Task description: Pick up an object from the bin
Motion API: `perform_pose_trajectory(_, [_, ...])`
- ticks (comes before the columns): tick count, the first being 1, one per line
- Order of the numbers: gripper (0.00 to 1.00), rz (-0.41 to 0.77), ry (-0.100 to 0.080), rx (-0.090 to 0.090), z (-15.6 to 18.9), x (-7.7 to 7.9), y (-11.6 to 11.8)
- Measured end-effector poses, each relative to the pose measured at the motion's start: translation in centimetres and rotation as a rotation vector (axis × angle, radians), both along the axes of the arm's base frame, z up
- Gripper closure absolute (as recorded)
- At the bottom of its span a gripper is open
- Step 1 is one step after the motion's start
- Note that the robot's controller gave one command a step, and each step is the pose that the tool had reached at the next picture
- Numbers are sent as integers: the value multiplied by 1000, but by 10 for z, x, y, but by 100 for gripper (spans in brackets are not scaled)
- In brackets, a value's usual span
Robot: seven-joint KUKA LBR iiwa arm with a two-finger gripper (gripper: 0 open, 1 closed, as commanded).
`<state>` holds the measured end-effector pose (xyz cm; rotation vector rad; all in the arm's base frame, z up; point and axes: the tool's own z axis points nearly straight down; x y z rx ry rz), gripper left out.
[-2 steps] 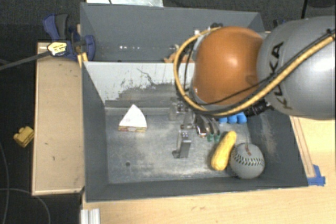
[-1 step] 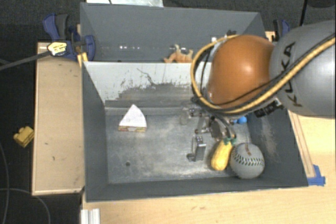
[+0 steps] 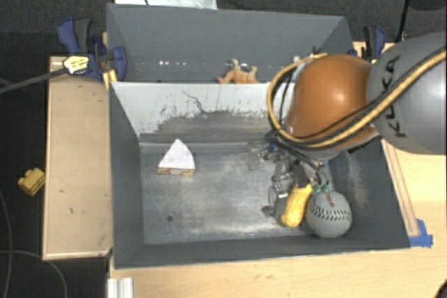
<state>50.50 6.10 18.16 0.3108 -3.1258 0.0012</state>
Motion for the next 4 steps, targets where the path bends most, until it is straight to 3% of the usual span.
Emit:
perform_pose_trajectory(1, [0, 32, 0, 1, 8, -8, -13])
perform_pose_trajectory(2, [0, 138, -3, 1, -19, -3, -55])
perform_pose_trajectory(3, [0, 220, -3, 1, -28, 1, -65])
perform_pose_trajectory(4, [0, 389, -4, 0, -58, -9, -80])
